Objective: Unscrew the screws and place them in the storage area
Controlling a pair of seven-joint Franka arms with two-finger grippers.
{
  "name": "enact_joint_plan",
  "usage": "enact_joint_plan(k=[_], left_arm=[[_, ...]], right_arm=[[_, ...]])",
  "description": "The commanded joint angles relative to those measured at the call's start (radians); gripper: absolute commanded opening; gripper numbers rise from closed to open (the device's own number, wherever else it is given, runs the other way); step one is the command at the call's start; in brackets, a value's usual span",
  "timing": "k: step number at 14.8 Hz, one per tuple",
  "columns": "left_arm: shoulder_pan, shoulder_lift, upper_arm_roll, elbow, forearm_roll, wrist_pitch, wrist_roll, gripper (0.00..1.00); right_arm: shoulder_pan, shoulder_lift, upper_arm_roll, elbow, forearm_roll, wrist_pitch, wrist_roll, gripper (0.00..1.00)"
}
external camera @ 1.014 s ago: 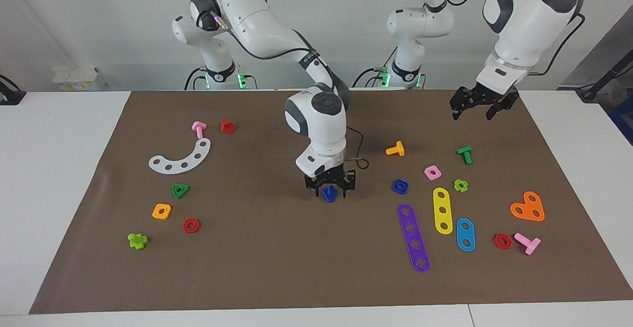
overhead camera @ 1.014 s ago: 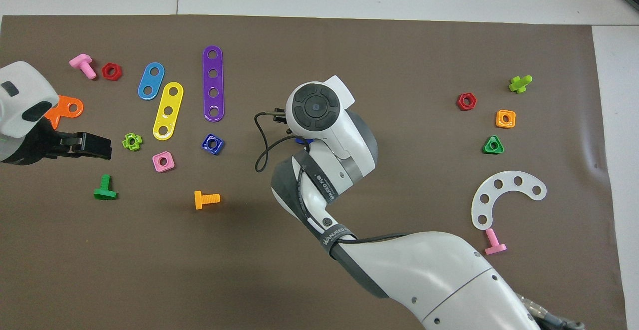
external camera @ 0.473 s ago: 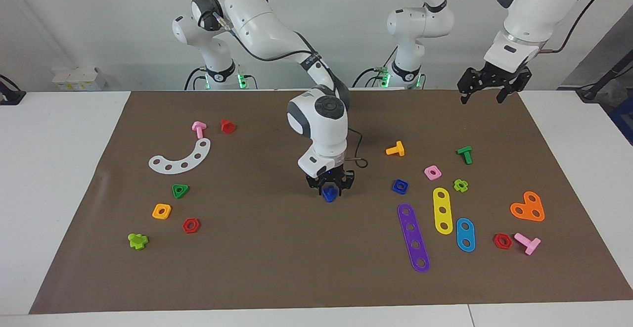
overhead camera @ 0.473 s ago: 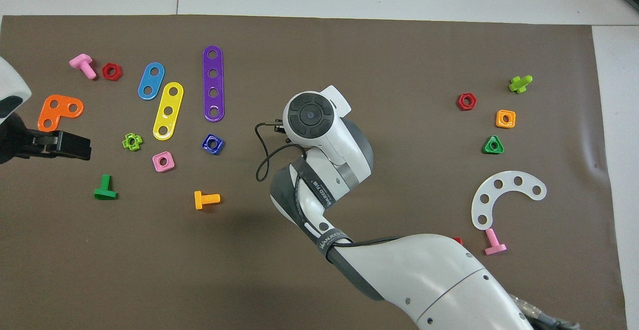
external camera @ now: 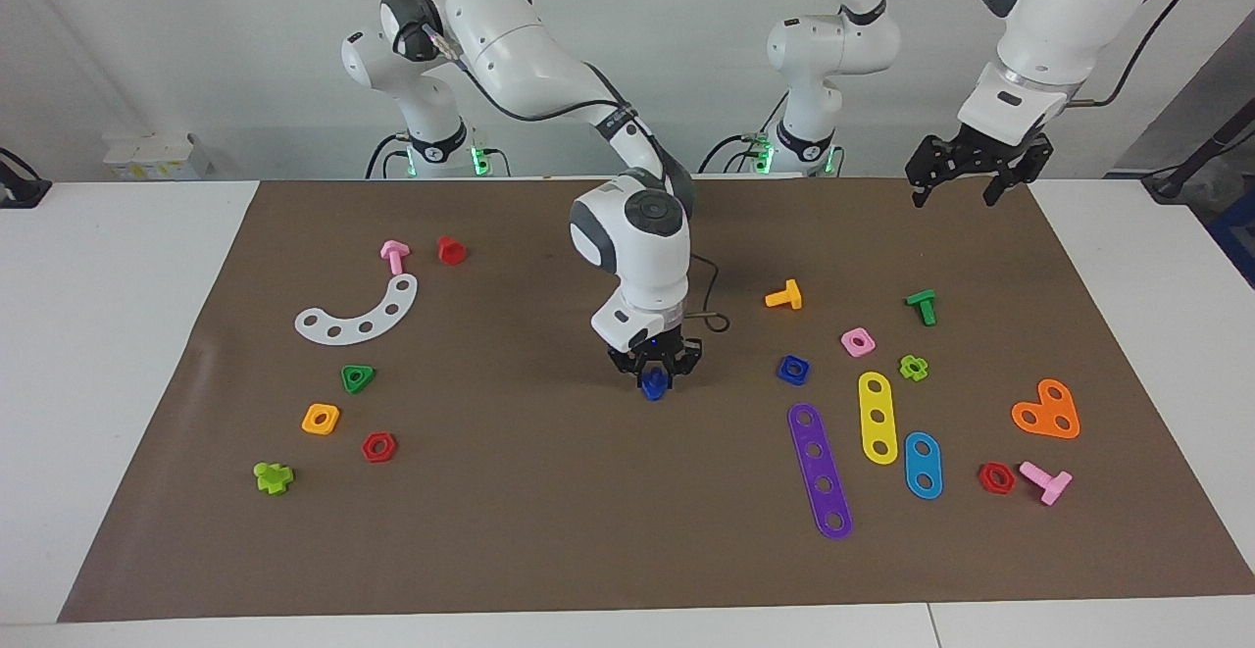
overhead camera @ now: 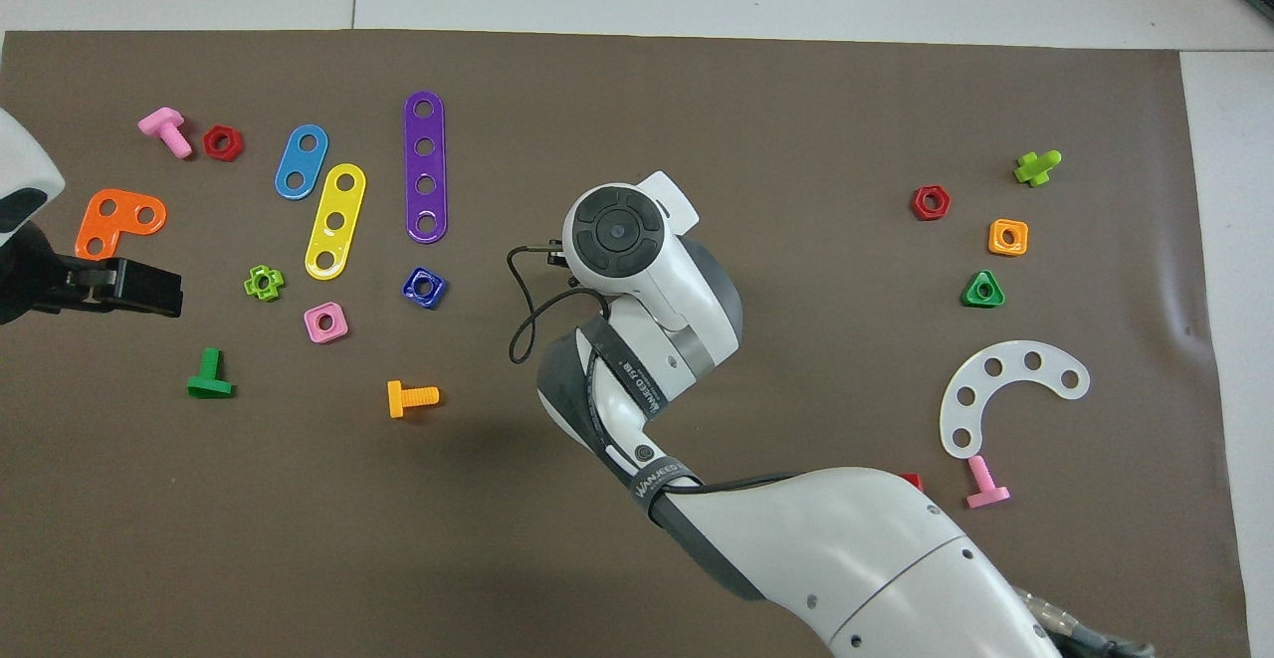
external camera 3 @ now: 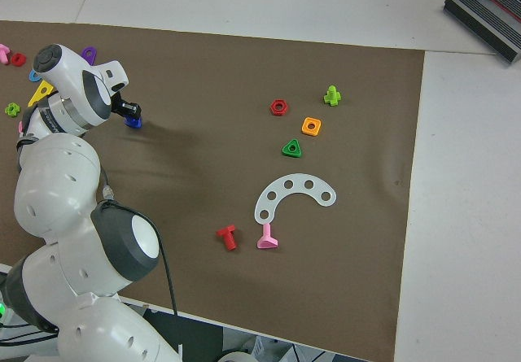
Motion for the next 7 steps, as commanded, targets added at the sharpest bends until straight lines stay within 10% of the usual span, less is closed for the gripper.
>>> enact_joint_plan(k=[1, 7], left_arm=[[0.005, 0.061, 0.012, 0.114, 0.012, -0.052, 0.012, 1.00], [0.041, 0.225, 0.013, 0.328, -0.011, -0.160, 0.014, 1.00]], right_arm=[[0.005, -0.015, 0.001, -0.014, -0.017, -0.009, -0.031, 0.00], [-0.041, -0.082, -0.014, 0.008, -0.017, -0.059, -0.066, 0.00]])
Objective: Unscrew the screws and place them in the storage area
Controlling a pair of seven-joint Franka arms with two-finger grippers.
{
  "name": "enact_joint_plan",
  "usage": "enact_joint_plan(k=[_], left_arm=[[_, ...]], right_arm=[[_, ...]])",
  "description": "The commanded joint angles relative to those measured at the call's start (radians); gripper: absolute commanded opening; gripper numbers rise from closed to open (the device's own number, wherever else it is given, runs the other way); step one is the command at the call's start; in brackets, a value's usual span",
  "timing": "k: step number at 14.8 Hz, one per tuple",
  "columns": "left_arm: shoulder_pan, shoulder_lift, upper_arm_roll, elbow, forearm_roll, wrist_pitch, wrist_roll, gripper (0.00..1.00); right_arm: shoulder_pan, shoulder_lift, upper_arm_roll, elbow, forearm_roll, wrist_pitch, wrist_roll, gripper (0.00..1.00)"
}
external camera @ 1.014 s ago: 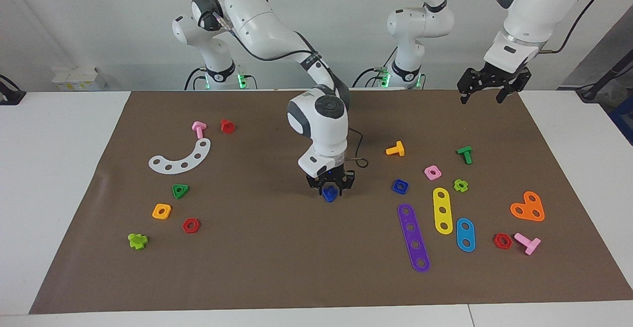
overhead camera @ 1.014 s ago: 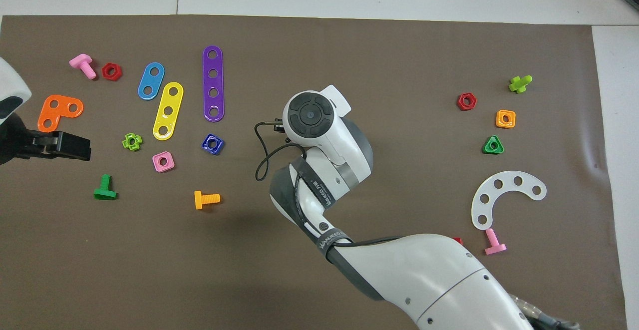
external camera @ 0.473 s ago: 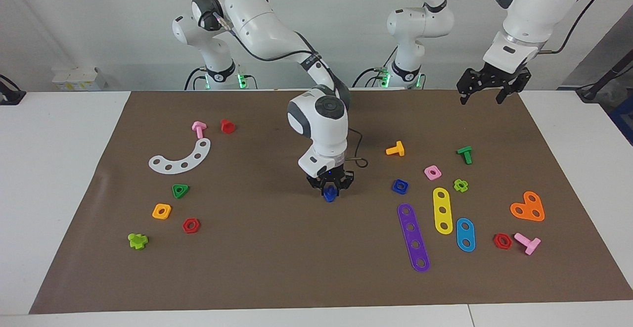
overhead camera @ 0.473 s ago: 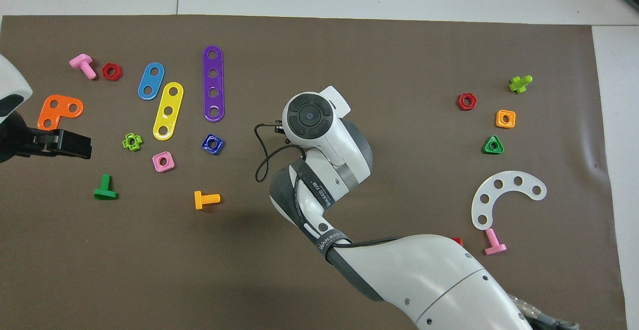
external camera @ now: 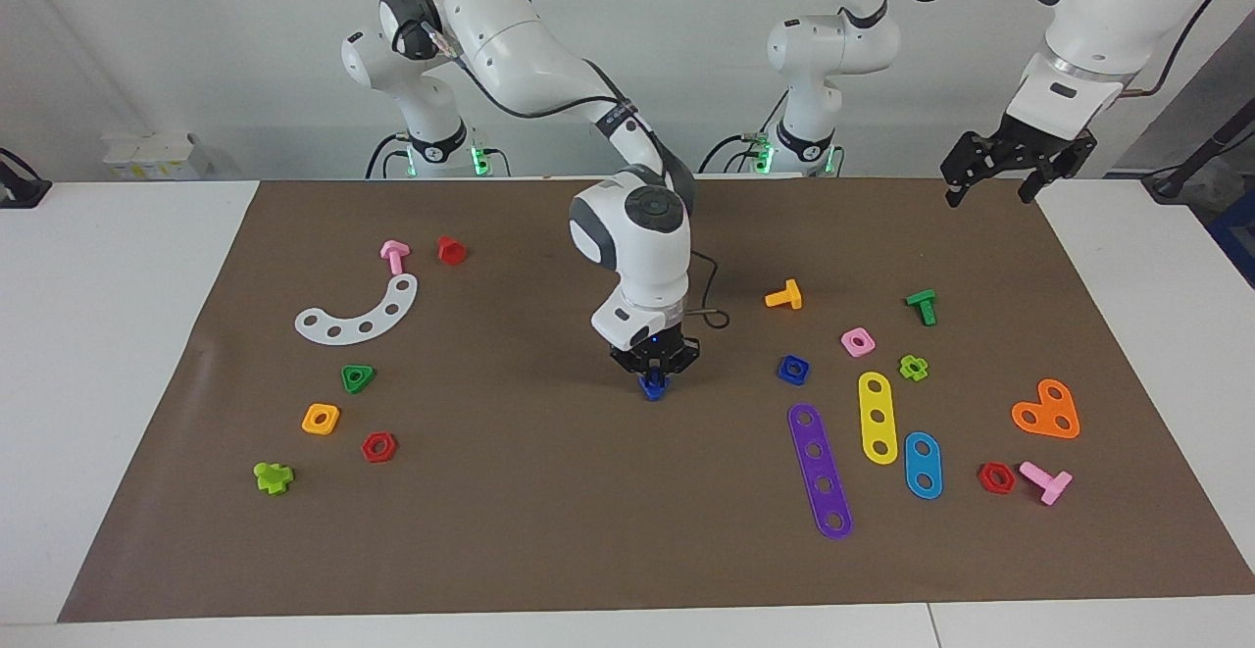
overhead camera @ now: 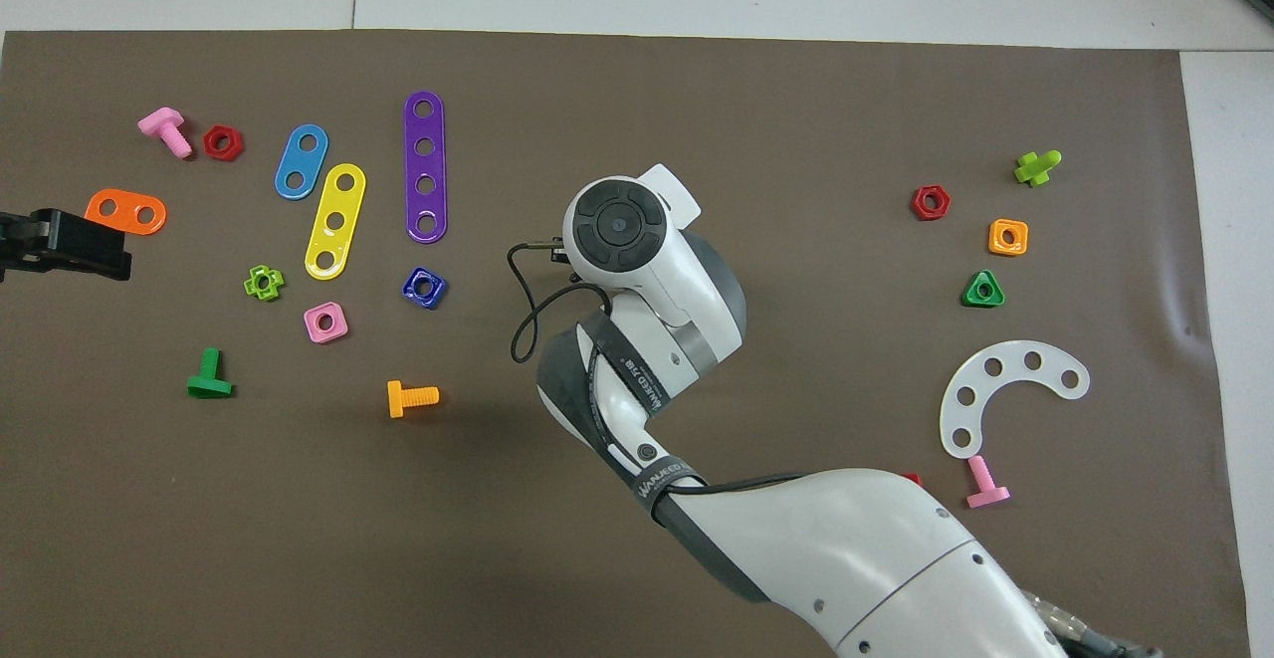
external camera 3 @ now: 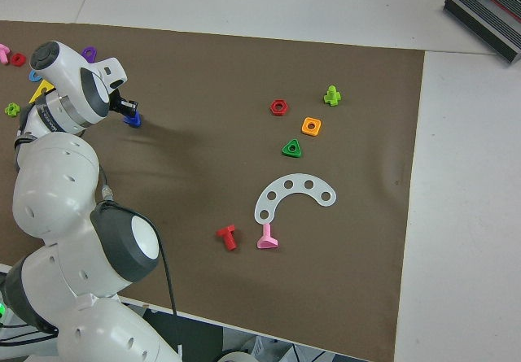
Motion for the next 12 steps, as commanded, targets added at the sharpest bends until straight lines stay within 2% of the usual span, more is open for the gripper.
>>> enact_joint_plan(k=[1, 3, 5, 8, 12], left_arm=[[0.010, 0.125, -0.007, 0.163, -0.007, -0.071, 0.012, 1.00], [0.006, 0.106, -0.011, 0.131, -0.010, -0.039, 0.014, 1.00], [-0.005, 0.050, -0.013, 0.016, -0.005, 0.016, 0.012, 1.00], [-0.005, 0.005, -0.014, -0.079, -0.005, 0.063, 0.017, 1.00], [-0.006, 0.004, -0.021, -0.082, -0.010, 0.060, 0.015, 1.00]], right_arm=[[-0.083, -0.121, -0.002, -0.052, -0.016, -0.035, -0.073, 0.00], [-0.178, -0.261, 0.000, -0.188, -0.015, -0.034, -0.162, 0.00], [-0.287, -0.391, 0.000, -0.355, -0.008, 0.014, -0.287, 0.00], [-0.413, -0.449, 0.001, -0.481, -0.002, 0.043, -0.430, 0.00], [-0.529, -0.487, 0.003, -0.676, 0.010, 0.227, -0.573, 0.00]])
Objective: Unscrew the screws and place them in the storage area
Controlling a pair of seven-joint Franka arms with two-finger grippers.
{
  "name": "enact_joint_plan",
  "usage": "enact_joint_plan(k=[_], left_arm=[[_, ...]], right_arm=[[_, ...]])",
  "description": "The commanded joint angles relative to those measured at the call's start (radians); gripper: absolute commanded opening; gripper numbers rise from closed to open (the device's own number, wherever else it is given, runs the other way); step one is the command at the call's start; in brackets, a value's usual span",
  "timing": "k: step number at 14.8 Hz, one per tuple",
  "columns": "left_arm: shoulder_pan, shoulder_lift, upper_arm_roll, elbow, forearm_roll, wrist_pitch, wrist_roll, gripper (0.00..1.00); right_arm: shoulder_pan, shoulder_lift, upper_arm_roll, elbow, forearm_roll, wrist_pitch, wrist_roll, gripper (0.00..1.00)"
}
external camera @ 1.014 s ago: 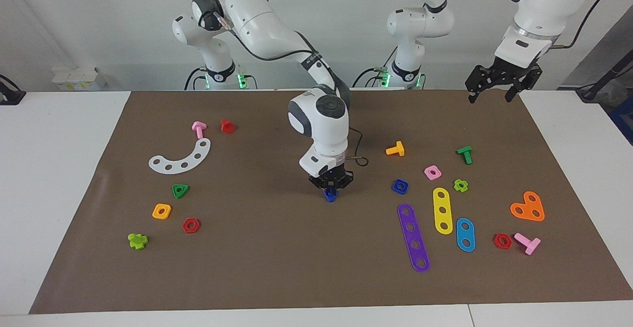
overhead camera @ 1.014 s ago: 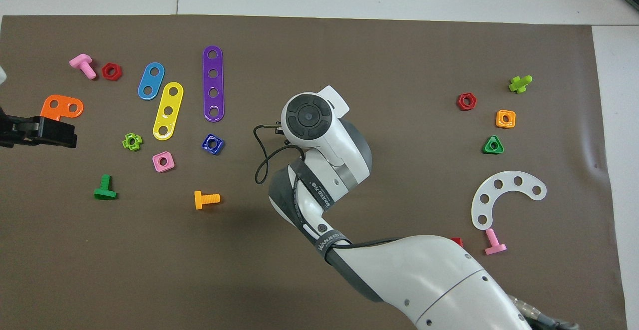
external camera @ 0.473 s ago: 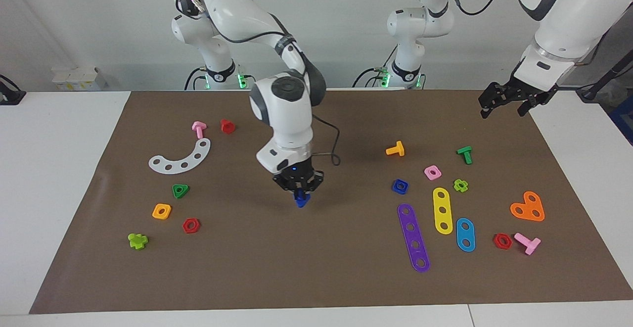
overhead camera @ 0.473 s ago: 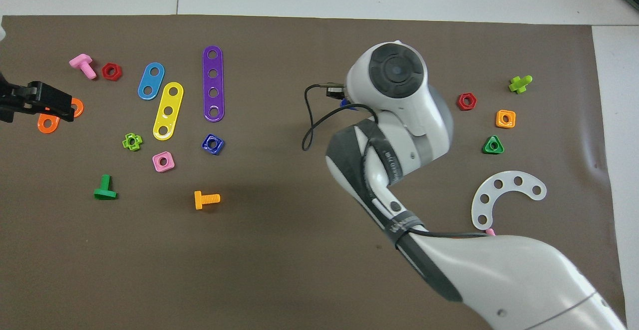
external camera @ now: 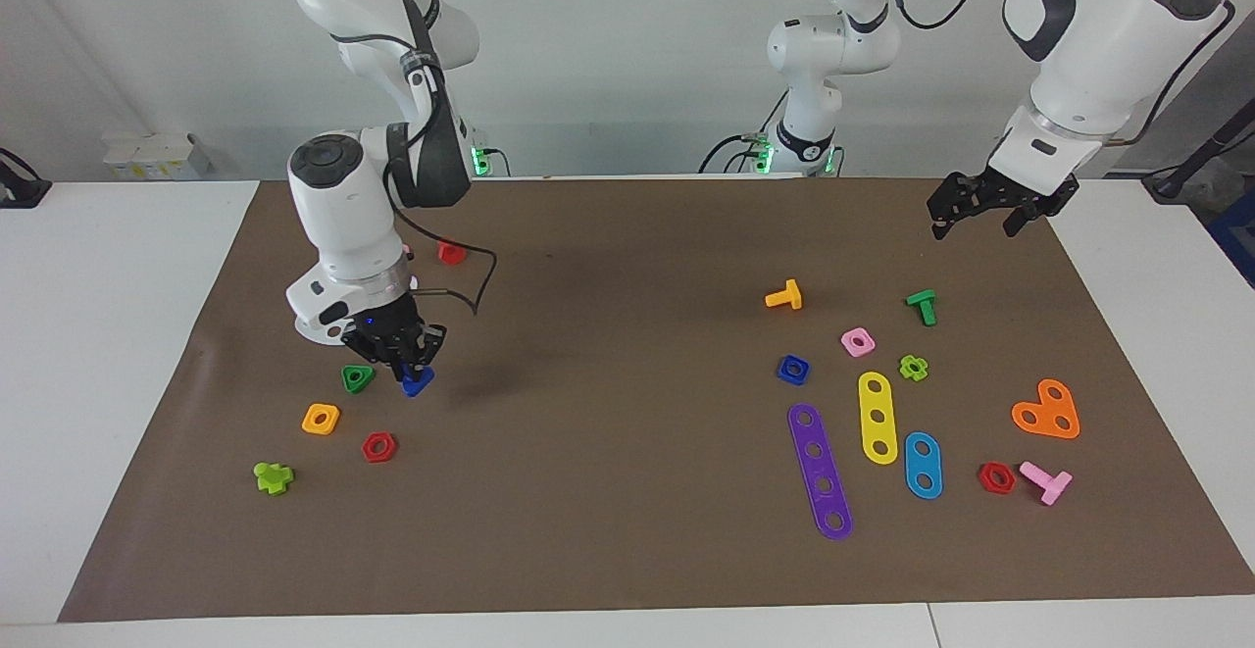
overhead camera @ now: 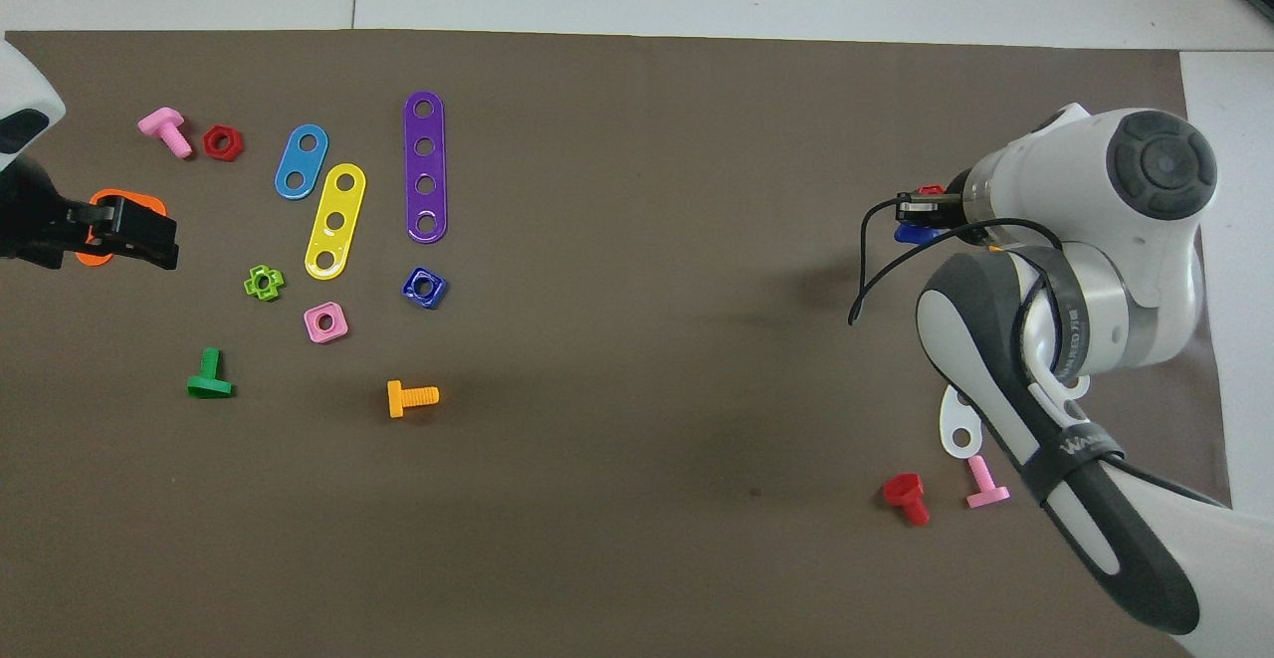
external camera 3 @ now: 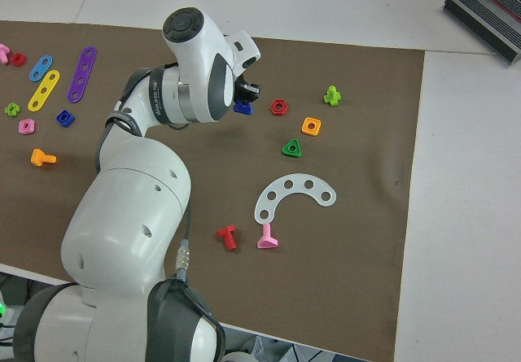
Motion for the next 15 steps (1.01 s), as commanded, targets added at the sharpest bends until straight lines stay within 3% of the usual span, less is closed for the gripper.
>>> enact_joint_plan(k=[1, 3, 10, 11, 12, 13, 15], left_arm=[[-0.003, -0.038, -0.001, -0.047, -0.011, 0.025, 0.013, 1.00], [-0.005, -0.038, -0.003, -0.047, -0.012, 0.025, 0.013, 1.00], [-0.010, -0.048, -0.001, -0.075, -0.035, 0.048, 0.013, 1.00], [-0.011, -0.049, -0.001, -0.075, -0.034, 0.048, 0.013, 1.00], [-0.011, -0.049, -0.001, -0.075, -0.034, 0.050, 0.011, 1.00], [-0.011, -0.049, -0.001, -0.075, -0.034, 0.050, 0.013, 1.00], [-0.011, -0.049, -0.001, -0.075, -0.034, 0.050, 0.013, 1.00]], right_arm=[[-0.053, -0.043, 0.022, -0.155, 0.013, 0.134, -0.065, 0.00], [-0.056, -0.031, 0.022, -0.191, 0.013, 0.208, -0.071, 0.00], [-0.052, -0.020, 0.022, -0.260, 0.027, 0.285, -0.097, 0.00], [-0.056, -0.018, 0.022, -0.260, 0.027, 0.285, -0.110, 0.05], [-0.056, -0.017, 0.022, -0.258, 0.027, 0.283, -0.105, 0.90], [-0.056, -0.017, 0.022, -0.246, 0.027, 0.277, -0.099, 1.00], [-0.052, -0.040, 0.020, -0.179, 0.027, 0.197, -0.067, 1.00]])
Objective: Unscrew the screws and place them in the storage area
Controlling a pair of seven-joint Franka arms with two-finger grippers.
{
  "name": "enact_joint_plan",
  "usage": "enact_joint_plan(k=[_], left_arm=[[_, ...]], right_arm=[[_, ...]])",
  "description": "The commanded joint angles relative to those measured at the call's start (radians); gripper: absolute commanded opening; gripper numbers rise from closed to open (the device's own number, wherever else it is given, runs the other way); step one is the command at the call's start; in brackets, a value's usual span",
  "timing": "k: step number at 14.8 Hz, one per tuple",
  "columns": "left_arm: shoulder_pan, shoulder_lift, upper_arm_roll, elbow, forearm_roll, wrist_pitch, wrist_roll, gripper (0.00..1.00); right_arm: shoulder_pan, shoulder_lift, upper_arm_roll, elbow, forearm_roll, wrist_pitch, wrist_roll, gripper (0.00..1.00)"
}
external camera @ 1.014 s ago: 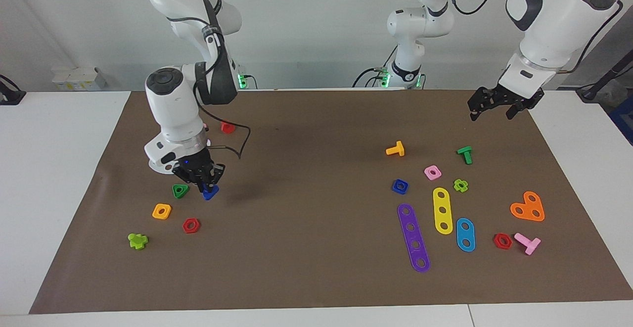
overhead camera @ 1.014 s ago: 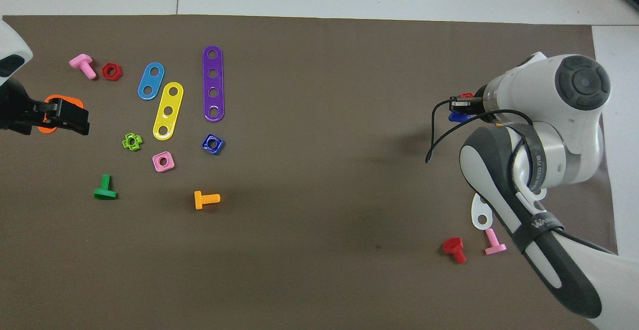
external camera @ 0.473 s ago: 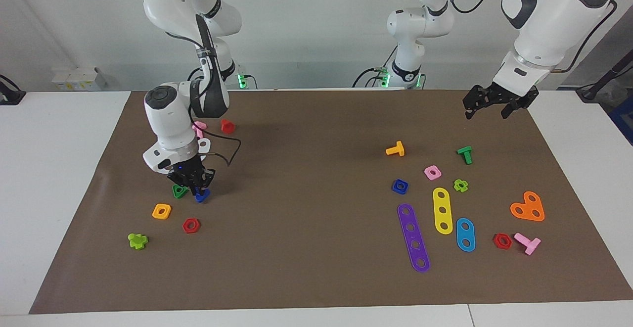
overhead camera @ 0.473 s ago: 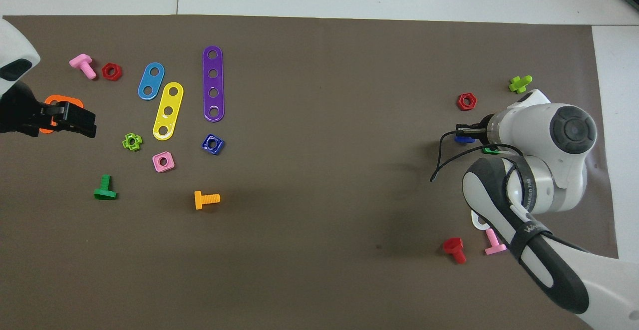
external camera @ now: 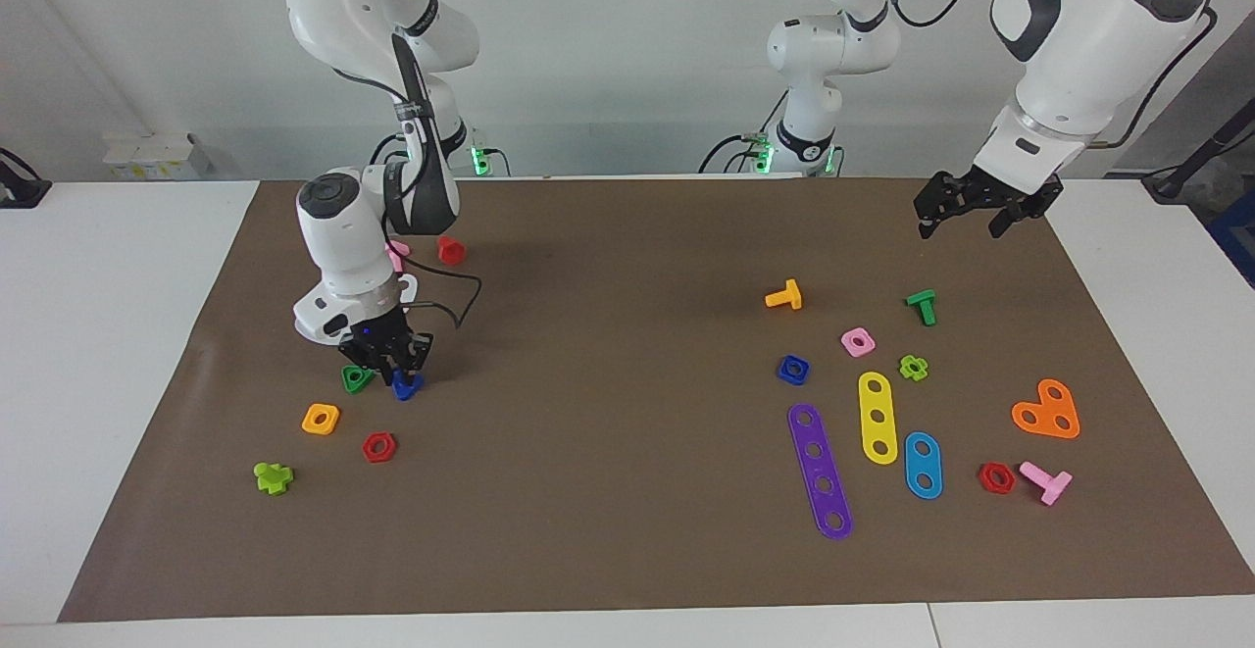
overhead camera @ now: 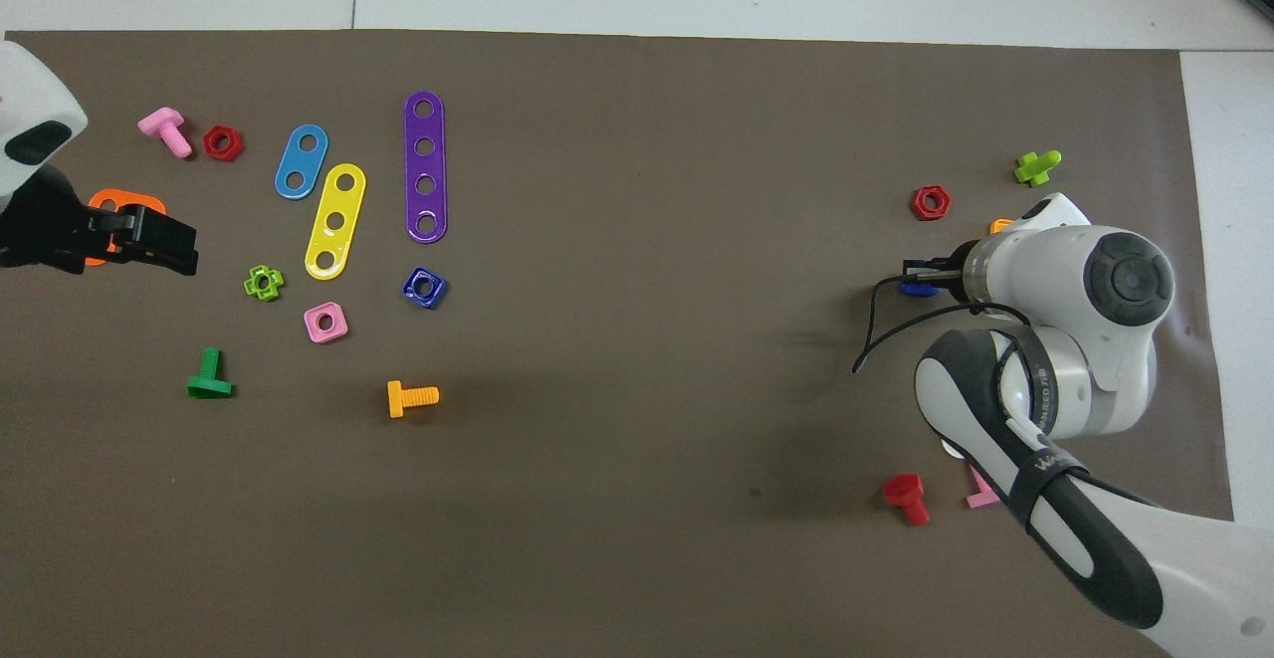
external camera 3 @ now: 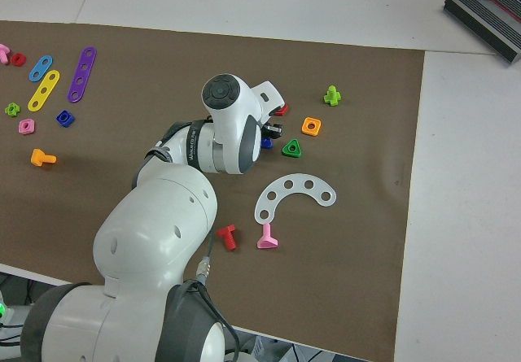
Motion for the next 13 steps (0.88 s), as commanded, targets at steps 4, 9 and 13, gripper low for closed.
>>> enact_joint_plan(k=[4, 9, 13], left_arm=[[-0.008, -0.034, 0.011, -0.043, -0.013, 0.028, 0.012, 1.00], [-0.005, -0.034, 0.013, -0.041, -0.013, 0.027, 0.012, 1.00], [-0.005, -0.034, 0.014, -0.043, -0.013, 0.027, 0.005, 1.00]], right_arm=[[-0.013, -0.122, 0.004, 0.249, 0.015, -0.451, 0.128, 1.00], [-0.071, -0.263, 0.003, 0.386, 0.006, -0.810, 0.078, 1.00], [-0.157, -0.310, 0.003, 0.391, 0.015, -0.962, -0.022, 1.00]])
